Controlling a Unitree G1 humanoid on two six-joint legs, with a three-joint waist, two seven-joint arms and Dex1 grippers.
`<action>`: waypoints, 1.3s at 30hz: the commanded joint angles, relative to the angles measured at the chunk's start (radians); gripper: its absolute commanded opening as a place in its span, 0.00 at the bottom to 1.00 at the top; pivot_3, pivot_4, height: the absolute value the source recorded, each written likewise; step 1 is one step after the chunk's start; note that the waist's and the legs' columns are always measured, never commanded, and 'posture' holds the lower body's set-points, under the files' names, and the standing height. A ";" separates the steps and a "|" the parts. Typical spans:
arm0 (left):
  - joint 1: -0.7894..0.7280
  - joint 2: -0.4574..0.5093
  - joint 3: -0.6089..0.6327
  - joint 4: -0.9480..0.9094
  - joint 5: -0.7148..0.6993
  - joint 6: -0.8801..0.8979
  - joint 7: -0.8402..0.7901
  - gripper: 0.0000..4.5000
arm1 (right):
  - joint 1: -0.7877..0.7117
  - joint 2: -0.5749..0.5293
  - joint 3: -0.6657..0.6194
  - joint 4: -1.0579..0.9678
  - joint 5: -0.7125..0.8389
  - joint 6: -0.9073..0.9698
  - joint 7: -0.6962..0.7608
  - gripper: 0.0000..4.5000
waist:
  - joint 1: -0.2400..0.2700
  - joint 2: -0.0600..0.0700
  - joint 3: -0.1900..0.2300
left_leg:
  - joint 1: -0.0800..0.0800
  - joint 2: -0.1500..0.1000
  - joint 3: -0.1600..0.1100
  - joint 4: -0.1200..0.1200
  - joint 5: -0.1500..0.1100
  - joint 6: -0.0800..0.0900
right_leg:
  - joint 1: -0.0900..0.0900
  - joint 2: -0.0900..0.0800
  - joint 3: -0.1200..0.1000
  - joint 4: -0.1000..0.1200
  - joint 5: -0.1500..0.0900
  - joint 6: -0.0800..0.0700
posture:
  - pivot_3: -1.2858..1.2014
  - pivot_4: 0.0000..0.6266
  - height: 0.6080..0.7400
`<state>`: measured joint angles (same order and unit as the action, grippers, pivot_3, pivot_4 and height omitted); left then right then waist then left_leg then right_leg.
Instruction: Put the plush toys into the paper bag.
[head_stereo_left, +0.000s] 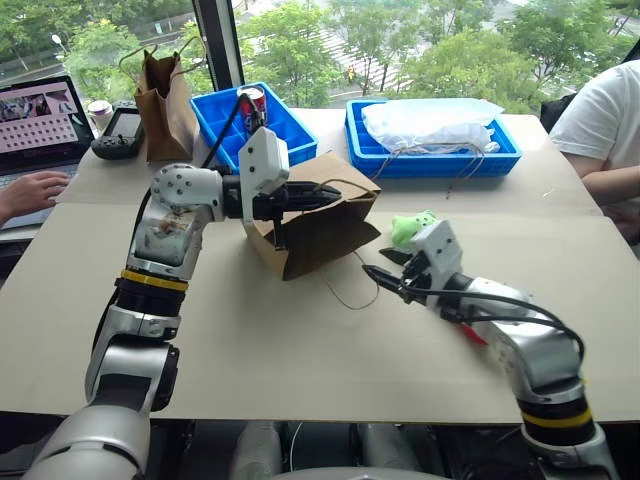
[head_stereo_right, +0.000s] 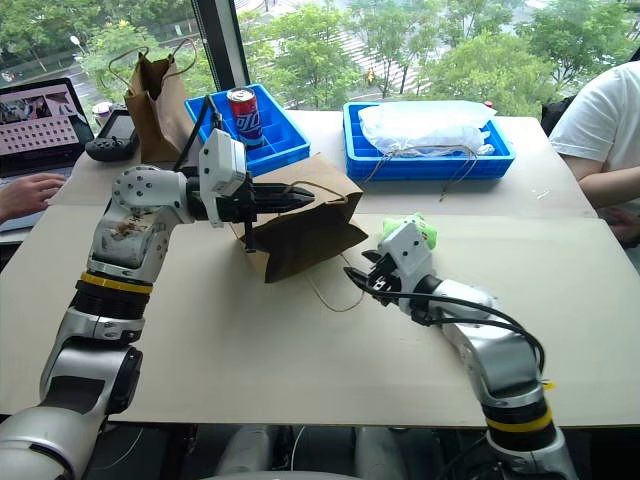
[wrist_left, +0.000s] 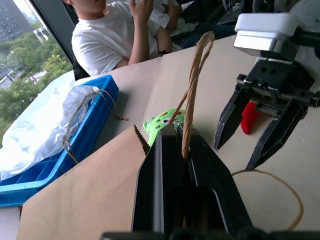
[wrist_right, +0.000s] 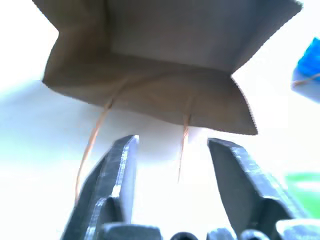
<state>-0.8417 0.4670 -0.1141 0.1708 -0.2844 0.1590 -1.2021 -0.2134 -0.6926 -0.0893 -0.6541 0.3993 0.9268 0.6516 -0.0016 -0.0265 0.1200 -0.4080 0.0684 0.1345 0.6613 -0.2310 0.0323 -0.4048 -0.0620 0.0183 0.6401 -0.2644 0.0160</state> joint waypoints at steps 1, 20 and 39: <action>-0.009 -0.009 0.019 -0.040 -0.034 0.017 0.015 0.00 | 0.140 -0.239 -0.142 -0.098 0.037 0.153 0.115 0.94 | 0.007 0.000 0.000 | 0.000 0.000 0.000 0.000 0.000 0.000 | 0.000 0.000 0.000 -0.001 0.000 0.000 | 0.52 0.24 0.97; 0.023 -0.022 -0.010 -0.080 -0.032 0.026 0.017 0.00 | 0.344 -0.195 -0.171 0.165 -0.102 -0.022 0.014 0.51 | 0.004 0.001 0.000 | 0.001 -0.003 -0.007 0.000 -0.001 0.002 | 0.002 0.003 0.009 -0.001 -0.002 0.002 | 0.52 0.24 0.97; 0.027 -0.076 -0.044 -0.103 -0.044 0.042 0.040 0.00 | -0.148 -0.169 0.137 0.025 0.035 0.159 -0.023 0.01 | 0.003 0.002 0.001 | -0.002 -0.007 -0.010 0.000 -0.001 0.002 | 0.000 0.006 0.021 0.000 -0.004 0.004 | 0.52 0.24 0.97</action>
<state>-0.7943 0.3903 -0.1687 0.0968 -0.3153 0.1978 -1.1684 -0.3188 -0.8784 0.0078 -0.6633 0.4790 1.0858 0.6661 0.0017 -0.0248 0.1206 -0.4105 0.0608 0.1242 0.6616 -0.2317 0.0347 -0.4047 -0.0561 0.0400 0.6403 -0.2685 0.0206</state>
